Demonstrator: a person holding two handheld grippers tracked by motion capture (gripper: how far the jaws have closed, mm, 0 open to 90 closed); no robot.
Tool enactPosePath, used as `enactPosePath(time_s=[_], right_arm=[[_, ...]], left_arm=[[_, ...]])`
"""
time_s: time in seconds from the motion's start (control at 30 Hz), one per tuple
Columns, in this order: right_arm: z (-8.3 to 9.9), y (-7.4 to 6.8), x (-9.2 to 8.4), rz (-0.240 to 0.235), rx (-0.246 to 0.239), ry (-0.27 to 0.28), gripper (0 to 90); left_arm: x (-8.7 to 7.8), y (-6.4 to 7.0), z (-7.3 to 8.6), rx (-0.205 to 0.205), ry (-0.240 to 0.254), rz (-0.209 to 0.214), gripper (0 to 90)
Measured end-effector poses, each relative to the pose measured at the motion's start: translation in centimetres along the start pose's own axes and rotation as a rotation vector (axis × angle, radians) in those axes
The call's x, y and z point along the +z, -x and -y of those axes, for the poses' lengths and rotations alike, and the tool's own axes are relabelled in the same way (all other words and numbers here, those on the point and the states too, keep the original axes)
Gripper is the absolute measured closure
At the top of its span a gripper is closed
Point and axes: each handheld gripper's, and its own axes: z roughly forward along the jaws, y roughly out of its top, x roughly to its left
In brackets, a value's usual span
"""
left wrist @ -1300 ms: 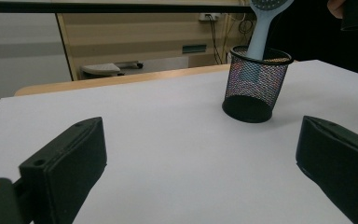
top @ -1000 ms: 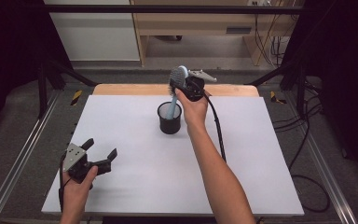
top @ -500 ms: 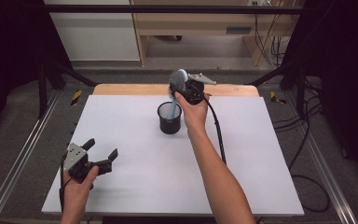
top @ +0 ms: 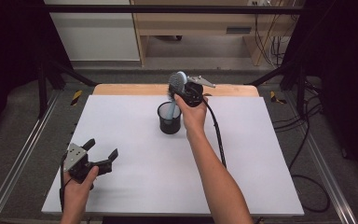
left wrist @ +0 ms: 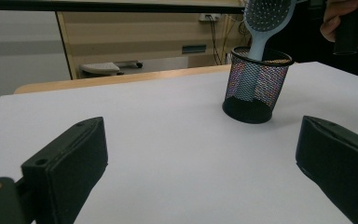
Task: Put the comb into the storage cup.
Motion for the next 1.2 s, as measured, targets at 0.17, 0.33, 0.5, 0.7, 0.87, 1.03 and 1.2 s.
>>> enactPosePath(time_s=[0.17,0.33,0.5,0.7,0.87,1.03,1.2], right_arm=[[0.3,0.2,0.0,0.001,0.010,-0.002,49.4],[0.5,0.5,0.0,-0.001,0.032,0.003,49.4],[0.8,0.7,0.0,-0.002,0.051,0.006,49.4],[1.0,0.9,0.0,-0.009,0.074,0.008,49.4],[1.1,0.9,0.0,-0.014,0.086,0.008,49.4],[1.1,0.9,0.0,-0.020,0.093,0.006,49.4],[1.1,1.0,-0.1,-0.026,0.096,0.005,49.4]], left_arm=[[0.0,0.0,0.0,0.000,0.000,0.000,2.3],[0.0,0.0,0.0,0.000,-0.001,0.000,2.3],[0.0,0.0,0.0,-0.005,-0.002,0.007,2.3],[0.0,0.0,0.0,-0.005,-0.003,0.006,2.3],[0.0,0.1,0.0,-0.002,-0.004,0.008,2.3],[0.1,0.0,0.0,-0.004,-0.006,0.008,2.3],[0.0,0.0,0.0,-0.005,-0.006,0.008,2.3]])
